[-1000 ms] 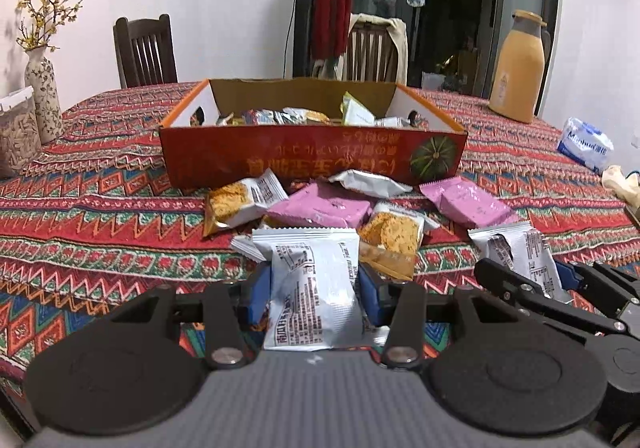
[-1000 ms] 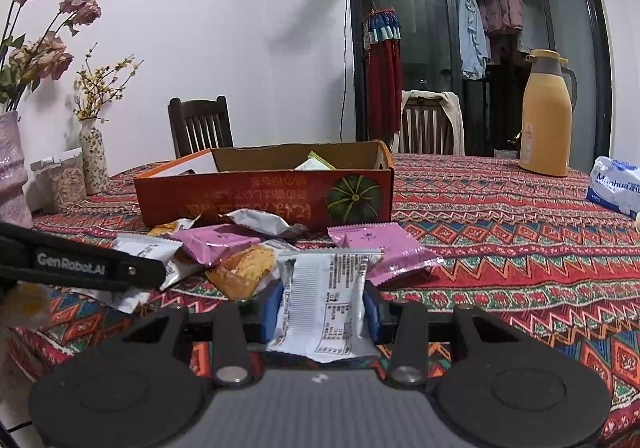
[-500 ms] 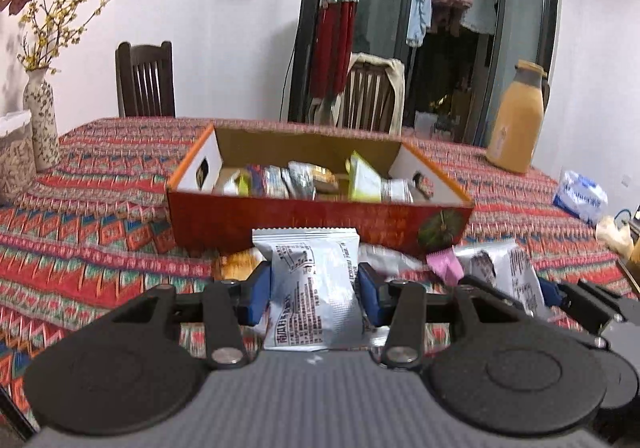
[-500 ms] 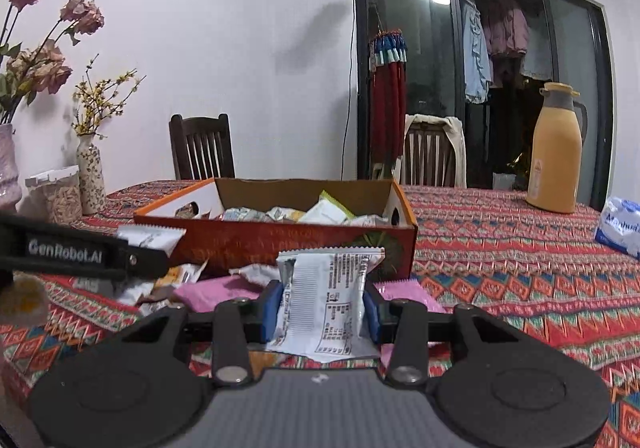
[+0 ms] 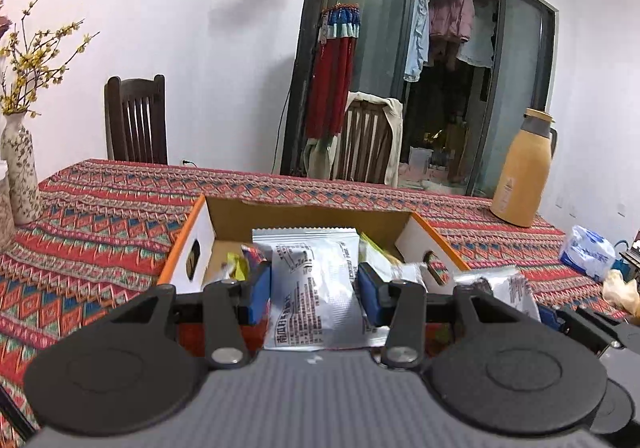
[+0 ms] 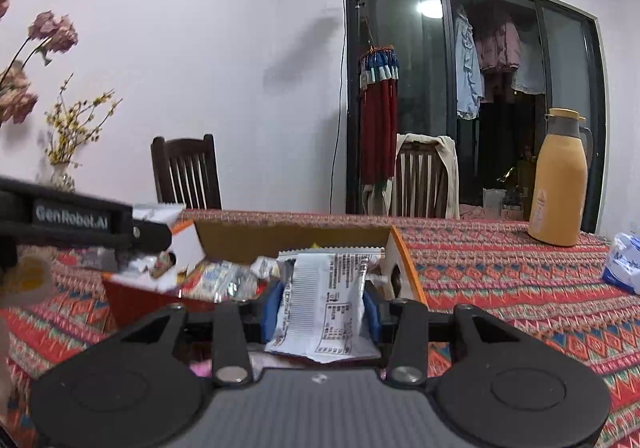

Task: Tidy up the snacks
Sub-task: 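Carry both white packets over the box and open both tools to drop them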

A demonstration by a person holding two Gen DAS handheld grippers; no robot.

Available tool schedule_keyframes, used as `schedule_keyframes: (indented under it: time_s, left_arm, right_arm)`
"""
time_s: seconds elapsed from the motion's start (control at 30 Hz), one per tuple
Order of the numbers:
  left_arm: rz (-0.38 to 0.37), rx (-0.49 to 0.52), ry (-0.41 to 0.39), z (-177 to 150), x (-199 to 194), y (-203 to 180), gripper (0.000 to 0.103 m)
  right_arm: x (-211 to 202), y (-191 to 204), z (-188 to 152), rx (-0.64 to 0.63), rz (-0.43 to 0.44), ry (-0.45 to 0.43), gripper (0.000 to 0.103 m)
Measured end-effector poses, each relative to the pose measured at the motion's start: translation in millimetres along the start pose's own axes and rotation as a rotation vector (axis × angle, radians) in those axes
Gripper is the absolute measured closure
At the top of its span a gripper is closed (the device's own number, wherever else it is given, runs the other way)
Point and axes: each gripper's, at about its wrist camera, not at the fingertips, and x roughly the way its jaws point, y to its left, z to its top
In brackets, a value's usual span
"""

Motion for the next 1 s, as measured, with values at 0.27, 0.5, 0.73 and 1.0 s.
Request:
schedule_keyframes:
  time_s: [0.27,0.5,0.73,1.0]
  left_arm:
    - [0.052,-0.028,-0.023,35,40,24,0.056]
    - [0.079,-0.089,-0.059,48,86,50,0.056]
    - [0.059,-0.115,0.030,39,115,69,0.057]
    - [0.083,-0.070,0.031,28,115,59,0.057]
  right_arm:
    - [43,9,36,-0.022,-0.005,-0.033,0.062]
    - [102,14,62,-0.061,-0.023,-0.048,0.062]
    - [139,14,45,-0.056,0.021,0.015,0.062]
    - [138,21,38,-0.058,0.019,0.035,0.062]
